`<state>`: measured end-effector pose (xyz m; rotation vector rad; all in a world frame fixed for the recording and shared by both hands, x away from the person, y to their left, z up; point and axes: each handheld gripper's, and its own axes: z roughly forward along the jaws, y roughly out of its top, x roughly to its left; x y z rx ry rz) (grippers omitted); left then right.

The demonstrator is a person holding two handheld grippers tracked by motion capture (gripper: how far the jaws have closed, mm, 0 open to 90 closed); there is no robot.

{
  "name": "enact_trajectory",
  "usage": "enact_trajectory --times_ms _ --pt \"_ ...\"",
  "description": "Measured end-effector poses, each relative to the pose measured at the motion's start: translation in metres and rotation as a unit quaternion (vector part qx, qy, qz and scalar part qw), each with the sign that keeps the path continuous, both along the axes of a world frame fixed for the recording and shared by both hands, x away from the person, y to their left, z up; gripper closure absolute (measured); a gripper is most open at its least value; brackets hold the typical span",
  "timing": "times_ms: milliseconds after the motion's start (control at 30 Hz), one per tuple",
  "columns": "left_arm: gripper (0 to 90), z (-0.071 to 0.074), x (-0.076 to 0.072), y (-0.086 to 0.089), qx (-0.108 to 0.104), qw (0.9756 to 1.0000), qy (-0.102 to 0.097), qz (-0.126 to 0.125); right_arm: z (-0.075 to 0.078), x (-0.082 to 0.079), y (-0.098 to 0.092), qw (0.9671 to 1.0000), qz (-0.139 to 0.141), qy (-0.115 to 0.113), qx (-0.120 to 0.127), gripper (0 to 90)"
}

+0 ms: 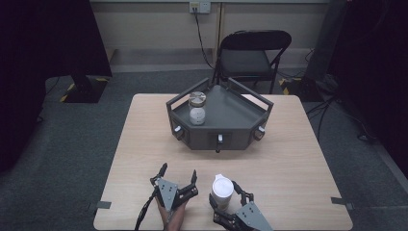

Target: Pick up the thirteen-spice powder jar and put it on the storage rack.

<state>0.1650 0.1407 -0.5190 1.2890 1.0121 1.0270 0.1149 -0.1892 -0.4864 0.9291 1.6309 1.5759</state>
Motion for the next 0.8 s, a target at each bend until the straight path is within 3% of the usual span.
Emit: enact_trajectory --times_ms 333,800 --pt "0.0 0.0 0.0 0.0 0.0 1.0 0.0 0.0 -0.0022 0.0072 -0.003 0.9999 0.007 0.01 0.001 28.6" --pt "0.0 0.0 0.0 0.0 0.0 1.0 0.0 0.0 0.0013 0.0057 -0.0009 0.9999 0.004 0.009 -0.011 29.5"
